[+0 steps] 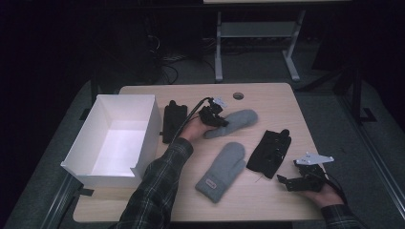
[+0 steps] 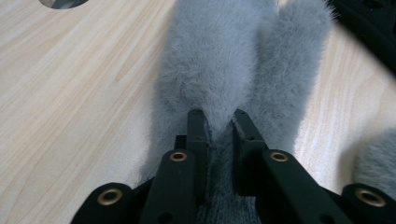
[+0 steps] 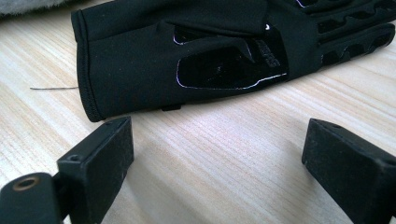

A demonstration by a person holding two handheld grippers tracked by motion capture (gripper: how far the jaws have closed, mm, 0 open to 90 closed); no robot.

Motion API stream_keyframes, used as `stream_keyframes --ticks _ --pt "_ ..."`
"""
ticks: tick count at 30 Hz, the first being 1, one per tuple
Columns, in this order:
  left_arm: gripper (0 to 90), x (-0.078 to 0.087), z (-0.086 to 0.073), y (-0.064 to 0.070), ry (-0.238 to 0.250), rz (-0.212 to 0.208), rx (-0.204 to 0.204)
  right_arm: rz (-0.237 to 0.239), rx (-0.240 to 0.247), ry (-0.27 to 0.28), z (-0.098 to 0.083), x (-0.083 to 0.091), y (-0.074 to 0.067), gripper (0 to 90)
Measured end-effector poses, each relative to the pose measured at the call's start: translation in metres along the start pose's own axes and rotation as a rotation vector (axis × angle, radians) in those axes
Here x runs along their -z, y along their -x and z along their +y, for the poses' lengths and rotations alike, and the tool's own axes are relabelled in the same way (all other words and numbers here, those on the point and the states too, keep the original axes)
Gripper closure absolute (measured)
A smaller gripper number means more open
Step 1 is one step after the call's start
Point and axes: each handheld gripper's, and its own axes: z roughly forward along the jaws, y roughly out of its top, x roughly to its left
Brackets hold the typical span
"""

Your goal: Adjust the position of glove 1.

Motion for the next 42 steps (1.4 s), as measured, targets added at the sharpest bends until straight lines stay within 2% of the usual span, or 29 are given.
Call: stream_keyframes --ticks 3,7,8,11,14,16,19,20,22,24,25,29,34,37,39,41,42 --pt "82.2 0.009 0.003 0.0 -0.012 0.011 0.003 0.001 -0.001 0.0 0.0 0.0 0.0 8.6" --pt "82.8 0.027 0.003 0.006 0.023 0.013 0.028 0.0 0.0 0.0 0.0 0.0 0.0 8.7" --pt "82.9 0.027 0.003 0.006 0.023 0.013 0.028 0.0 0.0 0.0 0.0 0.0 0.0 8.7" --pt "83.1 0.047 -0.002 0.016 0.037 0.02 0.014 0.0 0.0 0.0 0.0 0.0 0.0 8.7" --pt "83.3 0.063 -0.006 0.025 0.062 0.02 0.019 0.0 0.001 0.0 0.0 0.0 0.0 8.6" --pt "83.5 0.072 -0.009 0.032 0.086 0.021 0.042 0.0 0.0 0.0 0.0 0.0 0.0 8.7" --pt "83.5 0.087 -0.013 0.044 0.096 0.019 0.042 0.0 0.001 -0.001 0.0 0.0 0.0 8.6" --pt "83.6 0.092 -0.015 0.047 0.091 0.015 0.029 0.0 0.001 -0.001 0.0 0.0 0.0 8.7" --pt "83.6 0.099 -0.018 0.055 0.106 0.007 0.04 0.0 0.001 -0.001 0.0 0.0 0.0 8.7" --pt "83.6 0.104 -0.021 0.06 0.107 0.003 0.032 0.0 0.001 -0.001 0.0 0.0 0.0 8.7" --pt "83.6 0.112 -0.026 0.07 0.111 0.0 0.021 0.0 0.001 -0.001 0.0 0.0 0.0 8.6" --pt "83.6 0.125 -0.035 0.087 0.119 -0.008 0.001 0.0 0.001 -0.001 0.0 0.0 0.0 8.6" --pt "83.6 0.132 -0.046 0.108 0.116 -0.02 0.018 0.0 0.003 0.0 0.0 0.0 0.0 8.7" --pt "83.6 0.133 -0.053 0.123 0.091 -0.019 0.016 0.0 0.002 0.0 0.0 0.0 0.0 8.7" --pt "83.6 0.13 -0.057 0.131 0.085 -0.002 0.023 0.0 0.0 0.0 0.0 0.0 0.0 8.6" --pt "83.5 0.126 -0.061 0.136 0.061 0.02 0.011 0.0 0.001 0.0 0.0 0.0 0.0 8.7" --pt "83.4 0.123 -0.063 0.137 0.057 0.019 0.02 0.0 0.001 0.0 0.0 0.0 0.0 8.7"
